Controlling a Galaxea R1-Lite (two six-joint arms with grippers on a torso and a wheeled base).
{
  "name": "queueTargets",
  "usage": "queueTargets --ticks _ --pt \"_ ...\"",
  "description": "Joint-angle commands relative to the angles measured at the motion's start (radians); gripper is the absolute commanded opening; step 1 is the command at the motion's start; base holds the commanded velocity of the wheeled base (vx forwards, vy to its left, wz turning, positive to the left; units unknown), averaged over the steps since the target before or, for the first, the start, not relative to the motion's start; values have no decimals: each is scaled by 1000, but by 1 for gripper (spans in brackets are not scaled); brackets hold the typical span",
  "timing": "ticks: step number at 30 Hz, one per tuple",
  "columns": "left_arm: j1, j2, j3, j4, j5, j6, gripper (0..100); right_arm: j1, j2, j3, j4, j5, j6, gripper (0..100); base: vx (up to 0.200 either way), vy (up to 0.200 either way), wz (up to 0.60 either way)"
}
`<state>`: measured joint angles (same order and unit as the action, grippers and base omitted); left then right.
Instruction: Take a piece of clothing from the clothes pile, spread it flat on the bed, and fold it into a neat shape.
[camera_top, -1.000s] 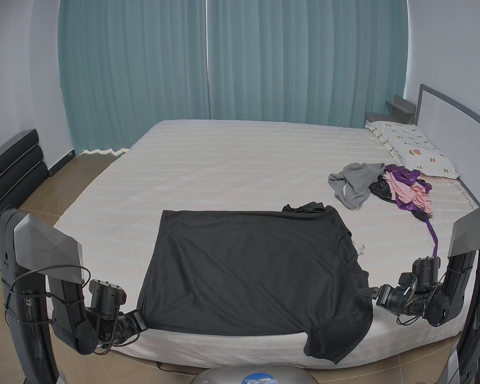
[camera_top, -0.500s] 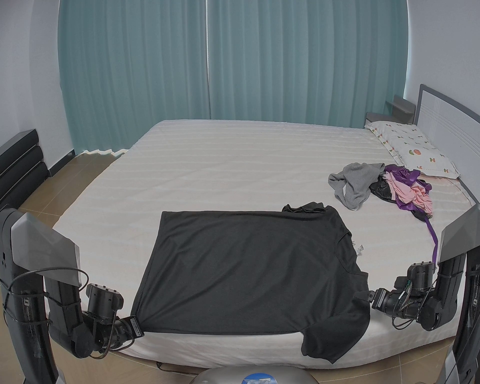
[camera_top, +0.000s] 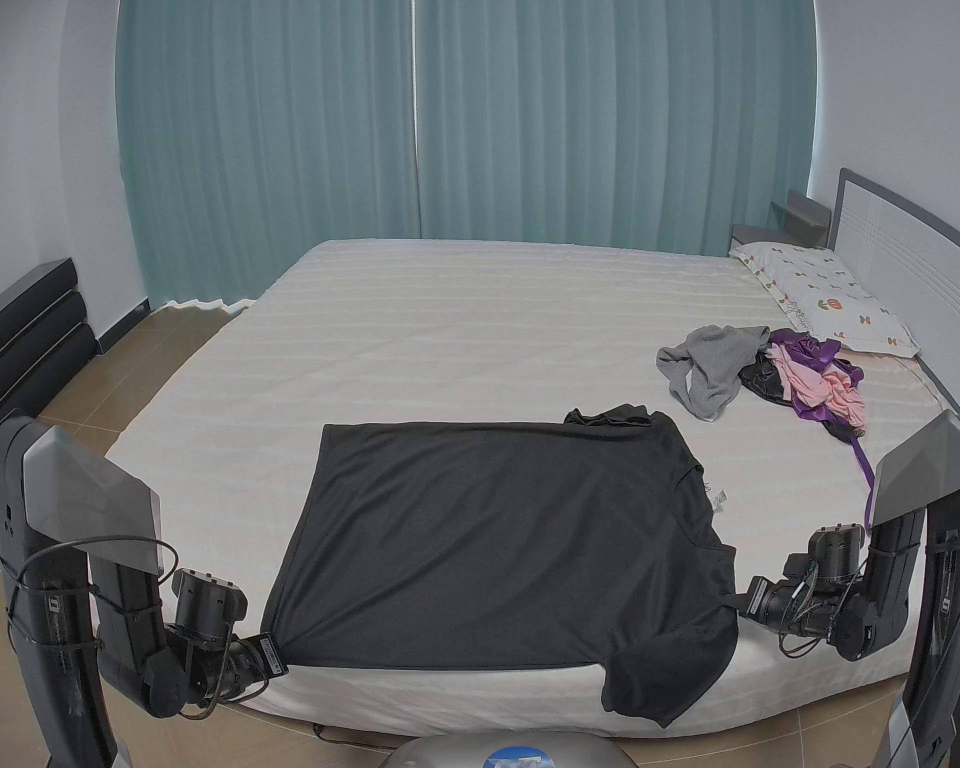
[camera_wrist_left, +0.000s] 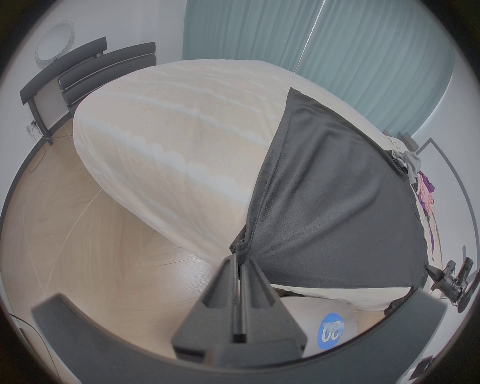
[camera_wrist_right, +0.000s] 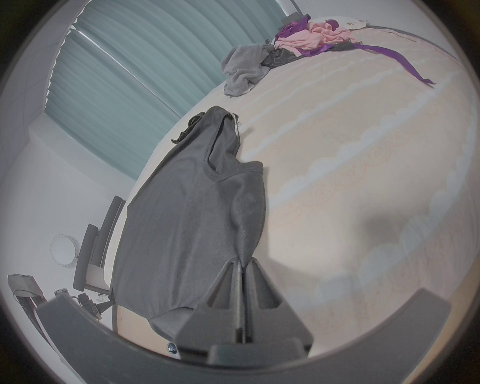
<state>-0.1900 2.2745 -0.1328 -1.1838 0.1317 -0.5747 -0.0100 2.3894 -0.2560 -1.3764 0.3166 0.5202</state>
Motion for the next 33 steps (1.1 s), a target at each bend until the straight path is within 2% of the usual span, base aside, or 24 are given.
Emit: queueTargets --ticks 1,6,11,22,23,28,33 --pt "1 -1 -5 -11 -1 -4 0 -10 -15 -11 -4 -4 0 0 0 0 0" --pt "9 -1 -5 -66 -1 -7 0 -27 -42 -63 -4 -13 14 0 0 0 0" --pt "9 5 -25 -131 -3 -85 0 -27 -41 -146 -1 -13 37 0 0 0 0" --pt "12 19 -61 -138 -17 -143 0 -11 40 -244 7 -11 40 0 0 0 0" --pt "12 25 -64 -138 -20 -148 0 -11 45 -246 7 -11 40 100 0 0 0" --pt "12 31 -64 -138 -43 -154 0 -31 16 -218 -4 -7 43 100 0 0 0" --pt "17 33 -62 -138 -44 -154 0 -48 -64 -129 -12 38 83 100 0 0 0"
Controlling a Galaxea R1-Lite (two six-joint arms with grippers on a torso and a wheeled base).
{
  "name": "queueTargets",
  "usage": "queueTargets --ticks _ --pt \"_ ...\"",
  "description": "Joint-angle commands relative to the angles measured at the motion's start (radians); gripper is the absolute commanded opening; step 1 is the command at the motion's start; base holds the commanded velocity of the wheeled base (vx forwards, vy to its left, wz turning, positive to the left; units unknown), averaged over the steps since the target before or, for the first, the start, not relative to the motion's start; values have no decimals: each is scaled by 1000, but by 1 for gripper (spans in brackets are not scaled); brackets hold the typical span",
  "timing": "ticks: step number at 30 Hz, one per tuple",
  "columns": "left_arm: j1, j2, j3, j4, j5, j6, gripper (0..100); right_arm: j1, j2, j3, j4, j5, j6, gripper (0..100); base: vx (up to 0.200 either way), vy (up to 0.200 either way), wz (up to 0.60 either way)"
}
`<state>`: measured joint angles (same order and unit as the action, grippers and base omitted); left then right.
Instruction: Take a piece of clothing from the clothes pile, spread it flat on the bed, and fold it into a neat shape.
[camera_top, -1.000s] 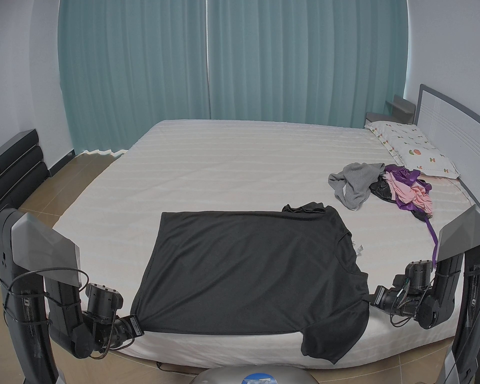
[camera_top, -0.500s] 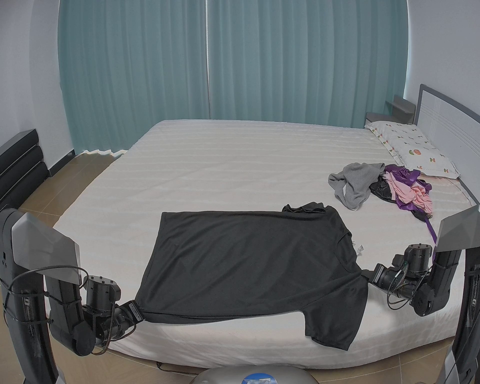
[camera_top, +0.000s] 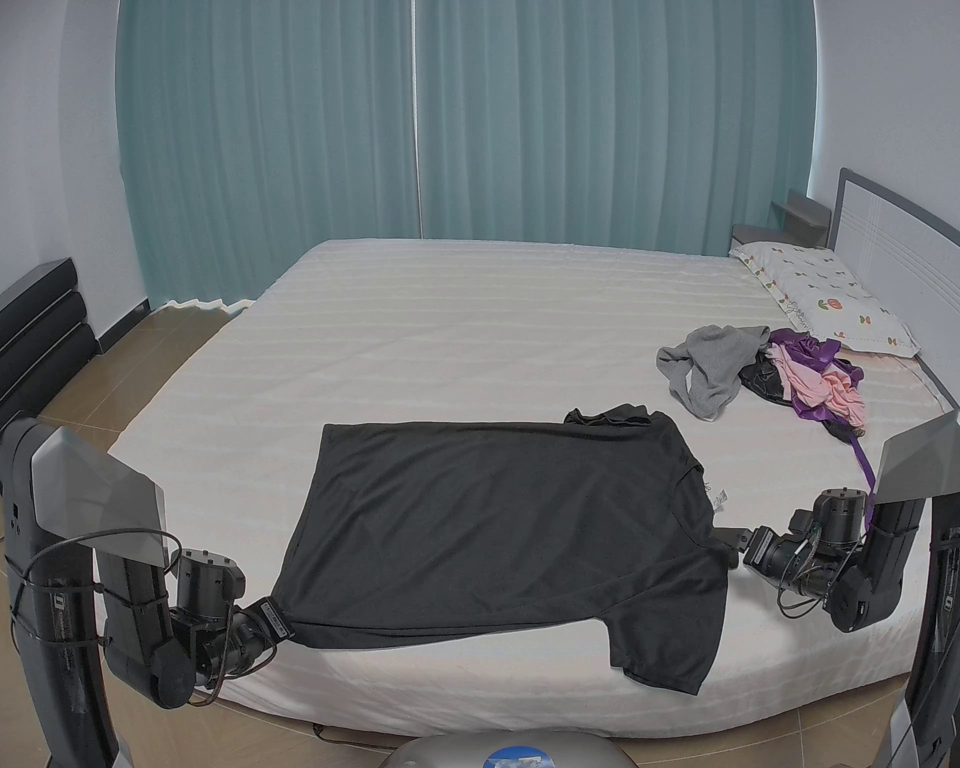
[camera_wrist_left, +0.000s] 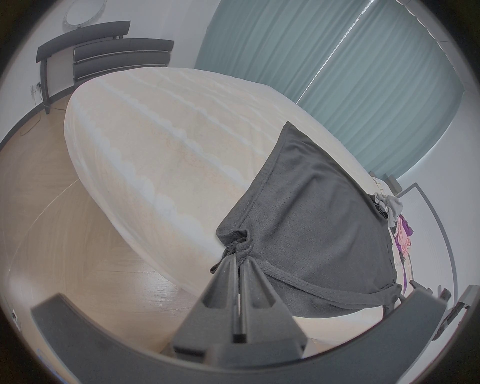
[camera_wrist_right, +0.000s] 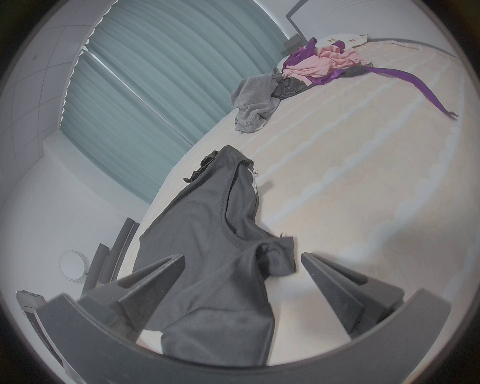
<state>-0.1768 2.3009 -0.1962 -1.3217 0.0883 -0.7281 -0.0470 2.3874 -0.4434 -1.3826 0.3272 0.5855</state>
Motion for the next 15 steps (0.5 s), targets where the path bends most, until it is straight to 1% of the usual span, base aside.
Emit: queueTargets --ticks 1,3,7,11,15 --pt "3 8 0 -1 -1 -1 0 -11 -70 89 -12 41 11 100 0 0 0" --pt "5 6 1 -1 -1 -1 0 -2 -68 146 -44 70 5 100 0 0 0" --pt "11 3 3 -2 -1 -1 0 6 -62 279 -173 122 0 100 0 0 0" --pt "16 2 4 -2 -1 -1 0 33 -50 358 -184 176 -41 100 0 0 0" --pt "14 0 7 -2 -1 -1 0 56 1 373 -184 182 -85 100 0 0 0"
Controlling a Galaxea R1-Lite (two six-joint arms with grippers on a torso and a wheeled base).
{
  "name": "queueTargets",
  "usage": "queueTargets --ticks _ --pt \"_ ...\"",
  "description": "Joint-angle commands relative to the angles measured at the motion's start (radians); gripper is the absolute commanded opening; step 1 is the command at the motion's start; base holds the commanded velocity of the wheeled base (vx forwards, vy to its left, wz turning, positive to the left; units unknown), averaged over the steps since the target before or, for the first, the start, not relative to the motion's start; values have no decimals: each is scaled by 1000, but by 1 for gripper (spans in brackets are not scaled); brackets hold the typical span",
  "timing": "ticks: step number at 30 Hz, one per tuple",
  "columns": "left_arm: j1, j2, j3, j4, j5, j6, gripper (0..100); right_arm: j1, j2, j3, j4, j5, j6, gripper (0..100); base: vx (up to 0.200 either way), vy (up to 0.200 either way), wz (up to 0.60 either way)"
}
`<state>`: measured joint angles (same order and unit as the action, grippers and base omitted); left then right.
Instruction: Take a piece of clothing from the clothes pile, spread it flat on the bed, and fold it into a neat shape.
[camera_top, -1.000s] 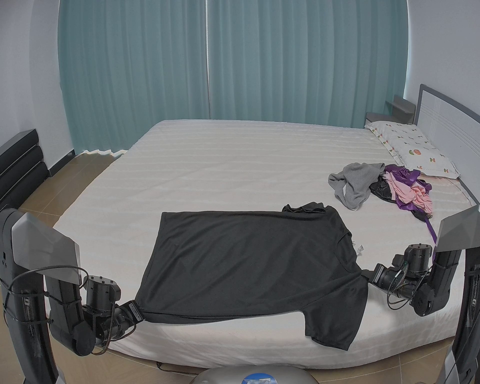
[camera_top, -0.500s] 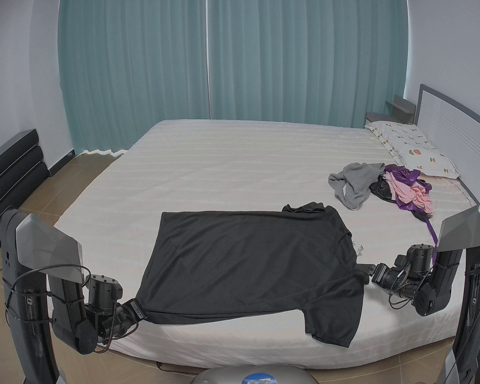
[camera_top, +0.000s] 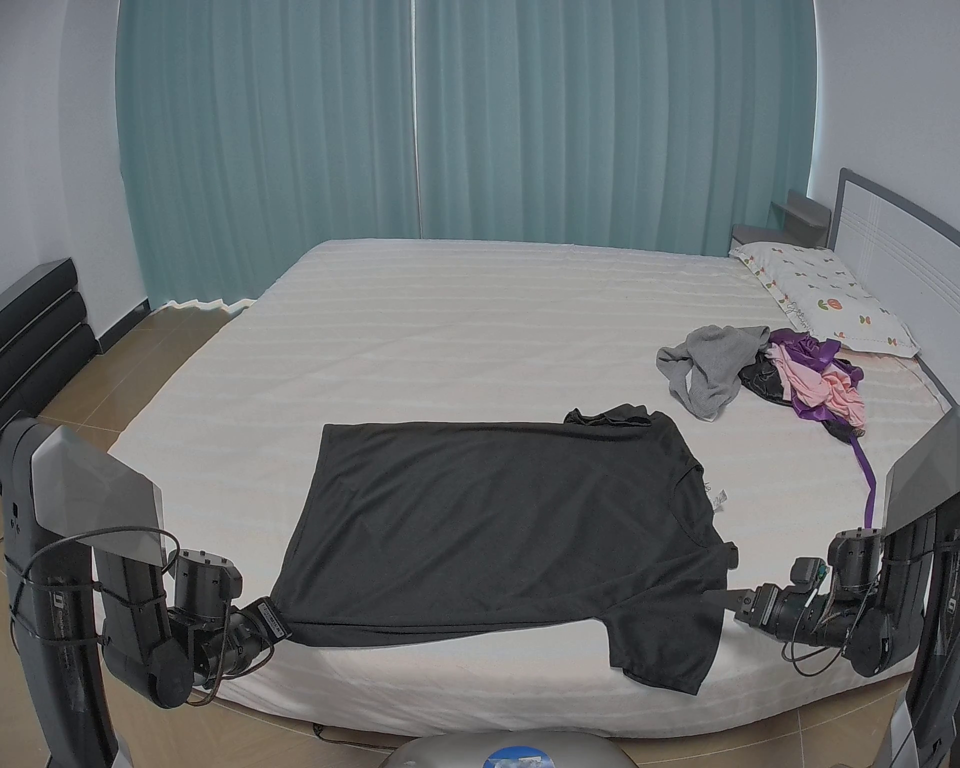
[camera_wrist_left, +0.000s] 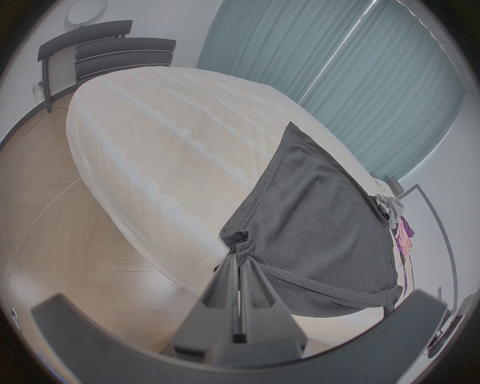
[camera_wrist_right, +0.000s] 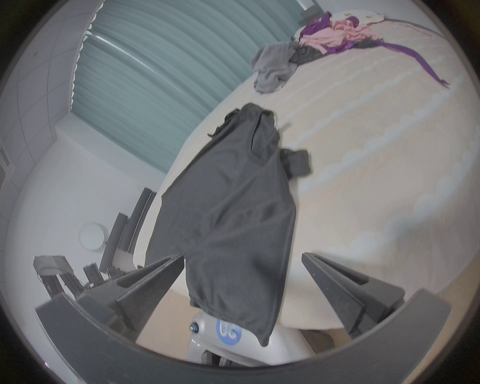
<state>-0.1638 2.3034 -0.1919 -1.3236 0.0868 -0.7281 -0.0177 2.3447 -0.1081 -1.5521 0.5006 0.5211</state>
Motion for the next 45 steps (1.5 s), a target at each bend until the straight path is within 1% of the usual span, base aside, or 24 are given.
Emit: queueTargets --ticks 1,12,14,17,22,23,27,30,36,38,39,45 --pt "3 -2 3 0 1 -1 0 27 58 39 -14 9 -23 100 0 0 0" --pt "1 -1 2 0 1 -1 0 51 71 5 -14 10 -6 100 0 0 0" --pt "1 -2 3 0 1 -1 0 56 71 -2 -16 9 4 100 0 0 0" --pt "1 -1 2 0 2 -1 0 73 70 -18 -16 4 40 100 0 0 0" --pt "1 -1 2 0 2 -1 0 84 76 -25 -16 -7 43 100 0 0 0" --pt "1 -1 2 1 2 -1 0 84 79 -30 -16 -14 43 0 0 0 0" --pt "1 -1 3 1 1 -1 0 84 82 -22 -14 -76 34 0 0 0 0" --pt "1 -1 3 1 1 -1 0 77 77 -8 -14 -80 31 0 0 0 0" --pt "1 -7 9 0 2 -1 0 39 16 34 -16 -91 17 0 0 0 0" --pt "1 -7 9 0 2 -1 0 39 16 34 -16 -91 17 0 0 0 0" --pt "1 -10 12 0 2 1 0 18 -31 62 -14 -91 16 0 0 0 0" --pt "1 -32 22 0 2 6 0 -16 -96 108 -11 -90 -12 0 0 0 0"
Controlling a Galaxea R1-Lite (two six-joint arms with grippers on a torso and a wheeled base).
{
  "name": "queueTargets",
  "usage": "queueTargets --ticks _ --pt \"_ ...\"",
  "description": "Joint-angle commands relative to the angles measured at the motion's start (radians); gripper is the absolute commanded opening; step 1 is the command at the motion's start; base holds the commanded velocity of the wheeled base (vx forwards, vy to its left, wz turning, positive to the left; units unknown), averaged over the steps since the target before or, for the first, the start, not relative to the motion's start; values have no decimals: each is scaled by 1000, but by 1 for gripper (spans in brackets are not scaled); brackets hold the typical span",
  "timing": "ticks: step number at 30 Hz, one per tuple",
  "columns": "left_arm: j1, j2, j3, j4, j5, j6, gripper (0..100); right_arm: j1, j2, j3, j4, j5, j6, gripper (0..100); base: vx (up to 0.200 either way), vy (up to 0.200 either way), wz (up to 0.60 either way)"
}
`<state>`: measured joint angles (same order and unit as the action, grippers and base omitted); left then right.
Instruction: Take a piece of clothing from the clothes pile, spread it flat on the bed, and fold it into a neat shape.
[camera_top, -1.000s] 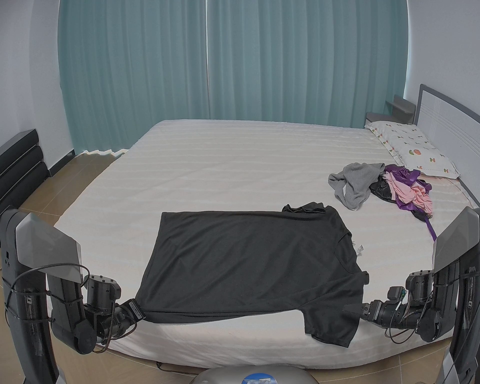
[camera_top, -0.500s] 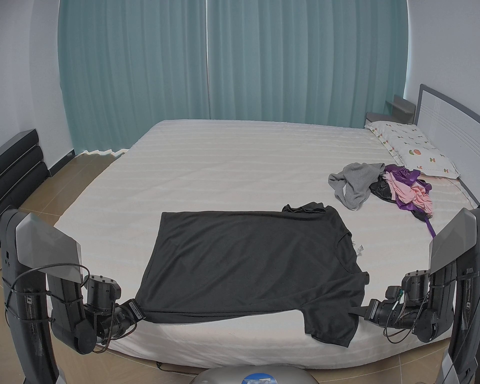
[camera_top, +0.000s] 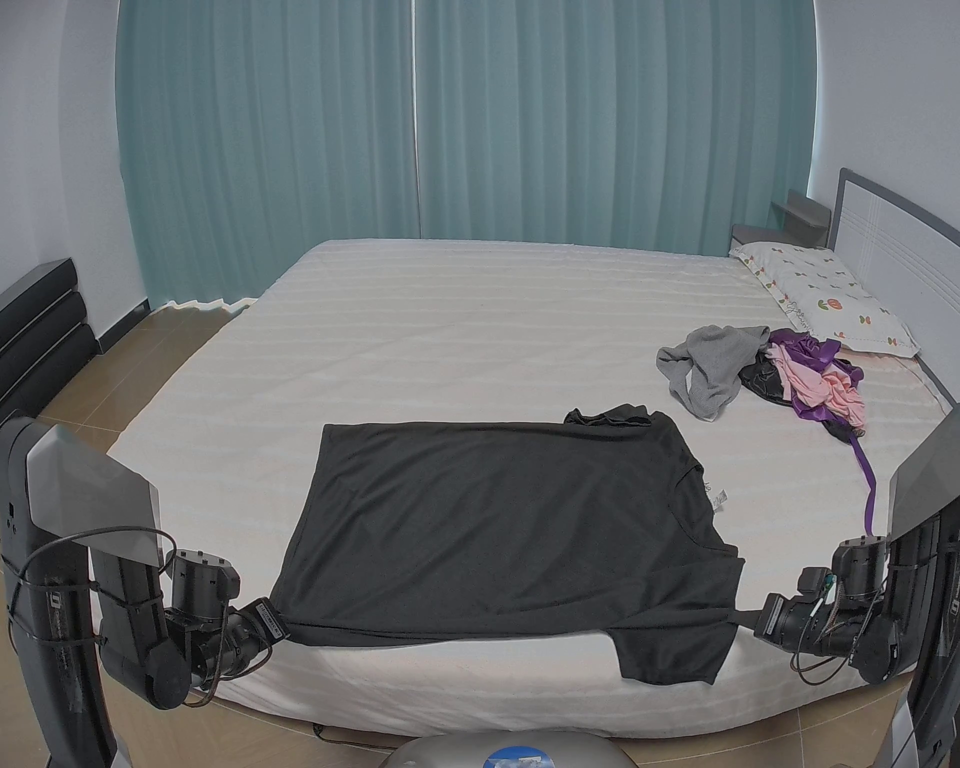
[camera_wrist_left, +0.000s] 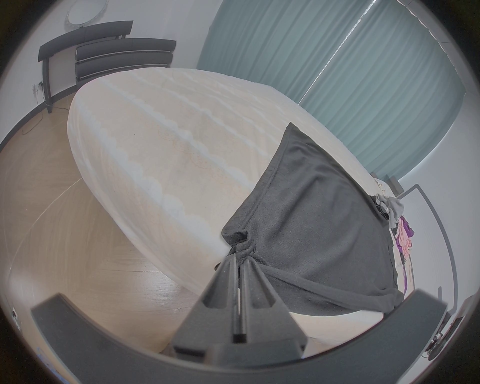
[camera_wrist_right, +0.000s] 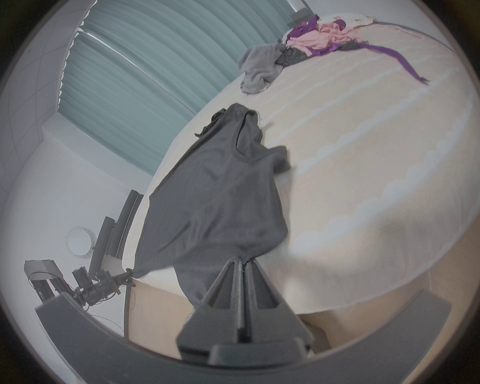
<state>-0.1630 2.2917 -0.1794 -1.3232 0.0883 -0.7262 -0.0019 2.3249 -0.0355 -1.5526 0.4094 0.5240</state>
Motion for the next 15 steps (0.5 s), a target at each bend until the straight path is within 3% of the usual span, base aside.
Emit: queueTargets --ticks 1,7,10,15 --pt "0 -24 14 -2 2 7 0 -38 -85 36 -3 2 -16 0 0 0 0" --pt "0 -52 31 -5 4 14 0 -73 -116 36 39 3 -24 0 0 0 0" --pt "-1 -51 40 -5 4 44 0 -90 -142 36 152 9 -65 0 0 0 0" --pt "-1 -49 58 -5 8 83 0 -109 -147 36 216 11 -145 0 0 0 0"
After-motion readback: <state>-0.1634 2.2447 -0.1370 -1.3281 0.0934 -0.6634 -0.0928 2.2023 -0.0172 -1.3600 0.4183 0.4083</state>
